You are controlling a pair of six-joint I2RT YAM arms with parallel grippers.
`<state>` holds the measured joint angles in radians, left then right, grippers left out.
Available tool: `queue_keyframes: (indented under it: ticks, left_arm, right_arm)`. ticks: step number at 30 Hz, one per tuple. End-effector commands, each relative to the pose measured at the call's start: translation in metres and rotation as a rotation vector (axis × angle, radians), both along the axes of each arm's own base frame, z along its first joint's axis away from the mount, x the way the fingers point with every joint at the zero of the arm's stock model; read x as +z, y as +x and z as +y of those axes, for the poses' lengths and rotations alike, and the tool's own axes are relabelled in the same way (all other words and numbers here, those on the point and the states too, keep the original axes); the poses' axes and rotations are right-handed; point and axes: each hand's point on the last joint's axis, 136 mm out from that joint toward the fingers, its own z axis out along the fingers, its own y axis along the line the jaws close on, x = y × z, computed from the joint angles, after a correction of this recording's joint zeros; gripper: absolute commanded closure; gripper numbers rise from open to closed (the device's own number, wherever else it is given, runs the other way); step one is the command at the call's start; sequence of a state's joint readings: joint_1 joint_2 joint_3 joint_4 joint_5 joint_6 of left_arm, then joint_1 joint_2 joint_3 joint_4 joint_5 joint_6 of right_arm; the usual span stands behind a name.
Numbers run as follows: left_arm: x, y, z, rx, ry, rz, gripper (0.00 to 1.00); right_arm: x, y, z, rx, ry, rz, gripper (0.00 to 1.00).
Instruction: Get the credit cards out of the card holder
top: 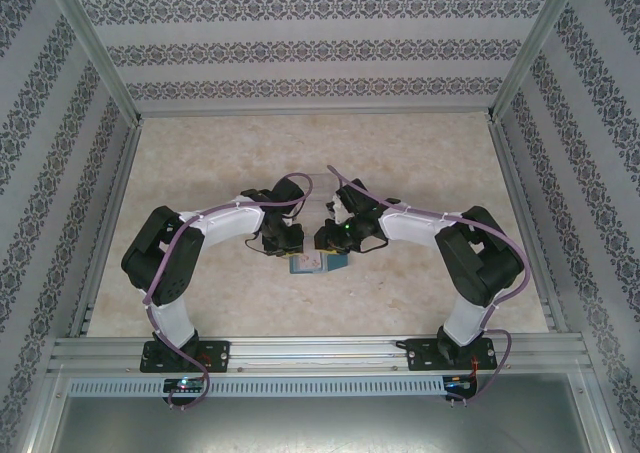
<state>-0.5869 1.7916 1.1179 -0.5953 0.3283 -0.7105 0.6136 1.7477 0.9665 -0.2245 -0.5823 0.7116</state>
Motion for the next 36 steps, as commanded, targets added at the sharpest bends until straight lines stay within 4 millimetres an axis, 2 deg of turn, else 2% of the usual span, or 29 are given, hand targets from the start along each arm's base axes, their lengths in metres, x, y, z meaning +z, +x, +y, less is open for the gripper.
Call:
queue_keyframes:
  ticks: [1, 11, 22, 36]
  left_arm:
    - [0.002, -0.001, 0.004, -0.004, 0.014, 0.011, 0.85]
    - [0.000, -0.003, 0.005, -0.006, 0.016, 0.016, 0.85]
    - [-0.001, -0.003, 0.005, -0.009, 0.017, 0.017, 0.86]
    - [-0.002, -0.005, 0.008, -0.008, 0.031, 0.020, 0.86]
  right_arm:
    - [0.002, -0.001, 0.012, 0.027, 0.032, 0.007, 0.74]
    - [-0.006, 0.000, 0.015, 0.031, 0.012, 0.020, 0.73]
    - [-0.020, -0.001, 0.007, 0.022, -0.054, 0.032, 0.74]
    - [-0.011, -0.002, -0.003, 0.014, -0.095, 0.008, 0.75]
